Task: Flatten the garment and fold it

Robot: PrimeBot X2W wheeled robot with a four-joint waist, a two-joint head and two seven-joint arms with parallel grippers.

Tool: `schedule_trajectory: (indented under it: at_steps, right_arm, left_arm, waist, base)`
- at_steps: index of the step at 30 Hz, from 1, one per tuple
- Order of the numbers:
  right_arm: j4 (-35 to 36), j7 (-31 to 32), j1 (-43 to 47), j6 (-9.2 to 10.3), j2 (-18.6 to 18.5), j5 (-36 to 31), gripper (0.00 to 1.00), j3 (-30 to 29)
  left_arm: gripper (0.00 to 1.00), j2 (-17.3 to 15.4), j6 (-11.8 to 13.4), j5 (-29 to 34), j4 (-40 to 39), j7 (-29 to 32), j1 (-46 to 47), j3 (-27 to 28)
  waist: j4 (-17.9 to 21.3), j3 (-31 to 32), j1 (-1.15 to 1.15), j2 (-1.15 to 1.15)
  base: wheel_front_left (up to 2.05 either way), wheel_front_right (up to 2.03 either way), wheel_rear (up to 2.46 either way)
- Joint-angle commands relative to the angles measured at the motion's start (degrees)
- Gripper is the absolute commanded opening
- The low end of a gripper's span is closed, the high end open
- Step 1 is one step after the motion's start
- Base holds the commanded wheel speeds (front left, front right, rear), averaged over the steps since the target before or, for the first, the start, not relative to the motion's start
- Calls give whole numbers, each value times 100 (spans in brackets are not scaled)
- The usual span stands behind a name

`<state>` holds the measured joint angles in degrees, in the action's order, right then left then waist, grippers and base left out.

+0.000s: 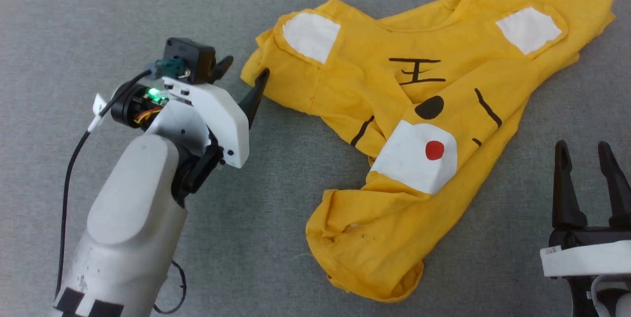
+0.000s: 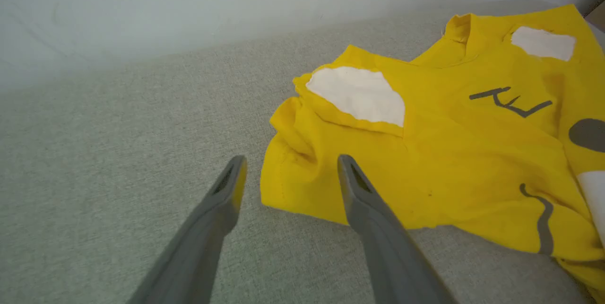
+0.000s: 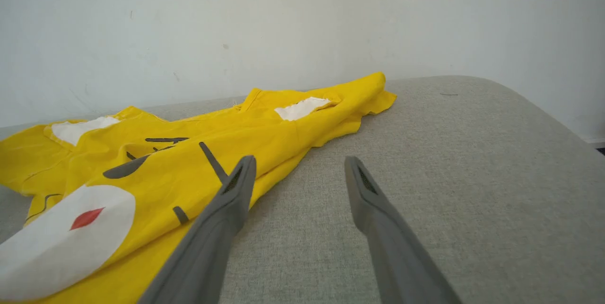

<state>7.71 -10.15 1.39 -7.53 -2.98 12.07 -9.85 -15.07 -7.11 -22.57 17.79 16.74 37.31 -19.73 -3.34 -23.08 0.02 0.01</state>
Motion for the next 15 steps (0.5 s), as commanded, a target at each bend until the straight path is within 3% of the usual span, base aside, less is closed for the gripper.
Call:
schedule_trajectory:
  at_steps: [1, 9, 10, 11, 15]
  right_arm:
    - [-4, -19, -82, 4, 10, -32, 100, -5]
    - [-50, -55, -121, 4, 10, -12, 100, -18]
    - [-59, -62, -119, 4, 10, -10, 100, -24]
    - [-69, -66, -115, 4, 10, -8, 100, -33]
    - [-107, -69, -95, 4, 10, -15, 100, -83]
  left_arm:
    - [100, -21, -37, -180, 205, 185, 165, -88]
    - [100, -266, -37, -566, 800, 488, 447, -574]
    - [16, -283, -37, -598, 855, 429, 453, -617]
    - [0, -285, -37, -626, 912, 340, 453, -636]
    - [0, -310, -36, -670, 1040, -99, 458, -641]
  waist:
    - [156, -224, -2, -1]
    - [346, -333, -2, -1]
    - [354, -324, -2, -1]
    - [354, -302, -2, -1]
    - [254, -120, -2, -1]
  base:
    - [0, 0, 0]
    - [0, 0, 0]
    - [0, 0, 0]
    - [0, 0, 0]
    - [0, 0, 0]
